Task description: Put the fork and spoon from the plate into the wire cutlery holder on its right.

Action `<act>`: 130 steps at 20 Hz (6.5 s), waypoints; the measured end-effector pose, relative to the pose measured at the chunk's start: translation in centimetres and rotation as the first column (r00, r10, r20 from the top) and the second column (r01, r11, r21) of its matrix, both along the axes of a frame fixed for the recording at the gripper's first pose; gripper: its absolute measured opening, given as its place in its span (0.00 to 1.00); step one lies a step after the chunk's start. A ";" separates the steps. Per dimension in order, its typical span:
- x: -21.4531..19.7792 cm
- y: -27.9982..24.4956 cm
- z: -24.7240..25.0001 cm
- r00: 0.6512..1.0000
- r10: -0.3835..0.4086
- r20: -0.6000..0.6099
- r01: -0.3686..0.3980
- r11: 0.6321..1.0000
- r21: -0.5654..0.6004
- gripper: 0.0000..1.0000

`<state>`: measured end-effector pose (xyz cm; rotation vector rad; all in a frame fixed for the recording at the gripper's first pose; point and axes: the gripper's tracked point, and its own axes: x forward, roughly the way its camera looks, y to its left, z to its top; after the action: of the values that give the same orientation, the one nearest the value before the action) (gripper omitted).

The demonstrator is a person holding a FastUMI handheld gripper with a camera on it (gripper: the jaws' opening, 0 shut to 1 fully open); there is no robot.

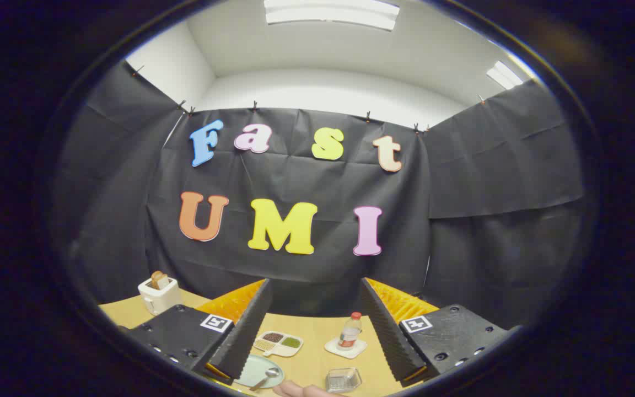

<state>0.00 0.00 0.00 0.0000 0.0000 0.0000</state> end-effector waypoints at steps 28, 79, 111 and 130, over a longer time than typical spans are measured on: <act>2.7 6.5 -16.7 0.896 0.143 -0.421 -0.141 0.989 0.035 0.95; -1.4 7.7 -42.3 0.267 0.096 -0.959 -0.102 0.992 0.071 0.11; -1.9 -4.4 -28.6 0.609 0.134 -0.782 -0.050 0.990 0.132 0.01; -0.5 -10.3 -31.5 0.596 0.051 -0.802 0.024 0.996 0.081 0.09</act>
<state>-0.48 -10.30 -31.46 0.0867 0.9327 0.0159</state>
